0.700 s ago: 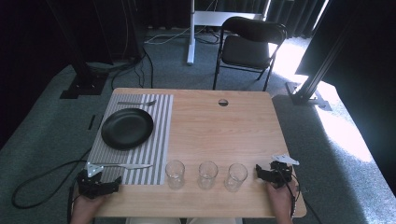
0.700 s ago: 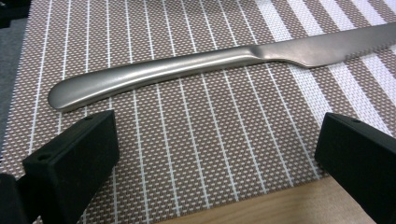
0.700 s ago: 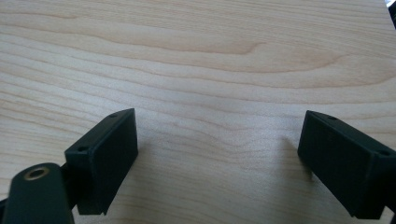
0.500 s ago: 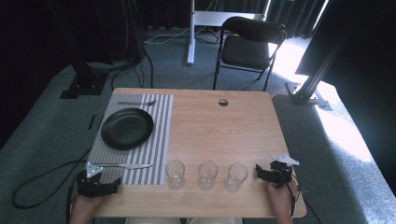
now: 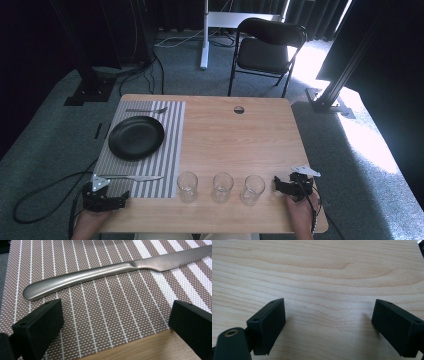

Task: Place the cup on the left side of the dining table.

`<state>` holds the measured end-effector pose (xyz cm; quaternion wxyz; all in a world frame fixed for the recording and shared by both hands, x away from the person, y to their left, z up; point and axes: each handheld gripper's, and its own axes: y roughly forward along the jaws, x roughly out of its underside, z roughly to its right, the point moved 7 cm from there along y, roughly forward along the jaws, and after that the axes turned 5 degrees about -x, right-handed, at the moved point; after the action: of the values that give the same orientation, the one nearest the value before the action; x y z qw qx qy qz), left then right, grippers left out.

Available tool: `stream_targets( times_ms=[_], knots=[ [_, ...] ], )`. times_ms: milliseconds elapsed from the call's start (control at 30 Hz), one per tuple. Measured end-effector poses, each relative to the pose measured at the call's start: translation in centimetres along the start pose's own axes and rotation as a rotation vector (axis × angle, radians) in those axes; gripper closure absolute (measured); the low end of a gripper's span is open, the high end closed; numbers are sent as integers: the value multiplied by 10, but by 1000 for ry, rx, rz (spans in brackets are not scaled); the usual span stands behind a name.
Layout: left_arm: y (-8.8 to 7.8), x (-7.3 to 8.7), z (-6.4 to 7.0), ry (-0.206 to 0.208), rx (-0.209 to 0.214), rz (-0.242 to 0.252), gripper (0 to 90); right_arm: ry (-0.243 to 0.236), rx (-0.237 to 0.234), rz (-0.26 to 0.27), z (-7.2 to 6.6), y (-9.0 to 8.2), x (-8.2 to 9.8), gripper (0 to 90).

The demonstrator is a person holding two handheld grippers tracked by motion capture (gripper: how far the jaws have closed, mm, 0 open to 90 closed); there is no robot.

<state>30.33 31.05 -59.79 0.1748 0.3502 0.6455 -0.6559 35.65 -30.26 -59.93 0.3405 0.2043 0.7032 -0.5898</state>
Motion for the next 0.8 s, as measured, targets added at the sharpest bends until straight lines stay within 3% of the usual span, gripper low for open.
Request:
stream_targets(
  times_ms=[233,333,500,633,800],
  knots=[
    [-1,1,-1,5,11,9,13,1,0,0,0,0,0,114],
    [-2,1,1,11,36,17,16,0,0,0,0,0,0,114],
    [-4,1,5,35,65,21,28,-1,0,0,0,0,0,114],
    [-4,1,7,59,57,10,27,0,0,0,0,0,0,114],
    [-7,2,7,51,103,6,27,0,0,0,0,0,0,114]
  ],
)
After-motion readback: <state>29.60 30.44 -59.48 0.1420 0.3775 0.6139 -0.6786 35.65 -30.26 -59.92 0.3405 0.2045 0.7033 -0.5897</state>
